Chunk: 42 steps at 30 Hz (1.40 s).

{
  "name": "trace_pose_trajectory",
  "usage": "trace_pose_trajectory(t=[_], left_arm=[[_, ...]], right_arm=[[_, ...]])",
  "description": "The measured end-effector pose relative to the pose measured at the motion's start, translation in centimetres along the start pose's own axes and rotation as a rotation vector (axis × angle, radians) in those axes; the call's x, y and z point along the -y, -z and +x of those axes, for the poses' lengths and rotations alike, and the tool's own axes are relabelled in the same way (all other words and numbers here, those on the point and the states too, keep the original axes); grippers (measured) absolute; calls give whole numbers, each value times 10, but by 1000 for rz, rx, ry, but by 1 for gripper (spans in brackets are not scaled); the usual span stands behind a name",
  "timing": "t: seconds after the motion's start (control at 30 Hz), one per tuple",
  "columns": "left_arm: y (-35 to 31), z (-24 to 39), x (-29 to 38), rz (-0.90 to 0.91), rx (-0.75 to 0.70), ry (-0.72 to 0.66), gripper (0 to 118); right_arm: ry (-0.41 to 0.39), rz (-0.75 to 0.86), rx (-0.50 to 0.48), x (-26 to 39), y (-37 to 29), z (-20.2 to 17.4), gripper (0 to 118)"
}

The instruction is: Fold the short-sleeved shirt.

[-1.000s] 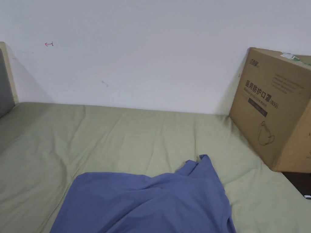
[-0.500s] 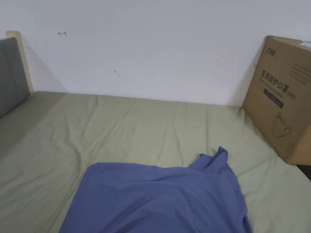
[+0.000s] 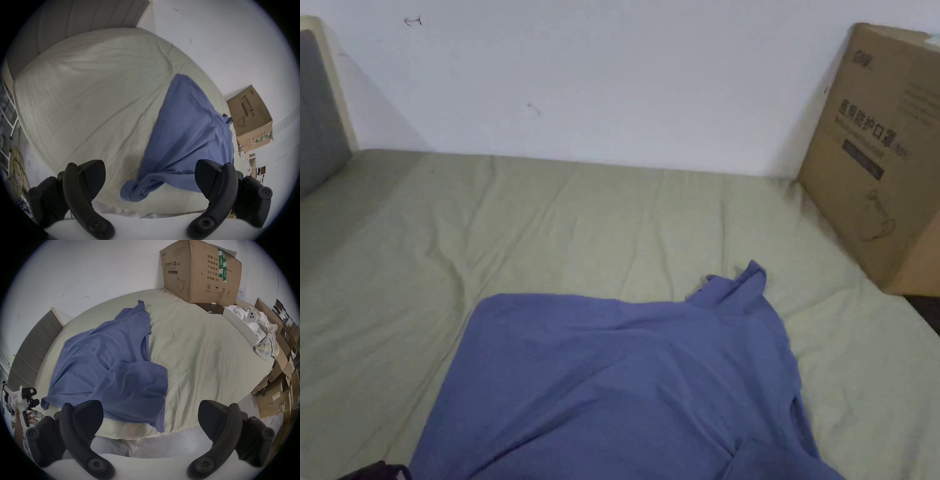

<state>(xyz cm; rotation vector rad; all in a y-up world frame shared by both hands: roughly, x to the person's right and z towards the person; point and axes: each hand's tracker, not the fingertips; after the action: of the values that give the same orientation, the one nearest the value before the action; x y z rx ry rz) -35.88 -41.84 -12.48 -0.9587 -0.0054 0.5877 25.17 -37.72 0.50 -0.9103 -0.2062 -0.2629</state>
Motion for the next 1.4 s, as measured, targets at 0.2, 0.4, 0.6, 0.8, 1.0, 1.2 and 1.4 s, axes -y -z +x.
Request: trace_pose_trajectory(t=[0.2, 0.4, 0.6, 0.8, 1.0, 1.2, 1.4], left_arm=[[-34, 7, -14, 24, 5, 44, 113], [-45, 24, -12, -121, -66, 101, 0], [-21, 10, -30, -357, -97, -132, 0], [6, 13, -30, -388, -179, -98, 72], [25, 3, -32, -368, -158, -177, 105], [57, -7, -17, -421, -262, -160, 109], [32, -4, -20, -387, -199, -190, 0]], right_arm=[[-53, -85, -99, -8, -24, -1, 116], [-82, -195, -87, -11, -20, -10, 4], [-110, -276, -75, -7, -3, -19, 1], [-156, -253, -58, -7, 2, -24, 1], [-151, -263, -46, -7, 6, -17, 1], [-123, -274, -39, -7, 13, -9, 1], [-120, -272, -41, -5, 15, -4, 1]])
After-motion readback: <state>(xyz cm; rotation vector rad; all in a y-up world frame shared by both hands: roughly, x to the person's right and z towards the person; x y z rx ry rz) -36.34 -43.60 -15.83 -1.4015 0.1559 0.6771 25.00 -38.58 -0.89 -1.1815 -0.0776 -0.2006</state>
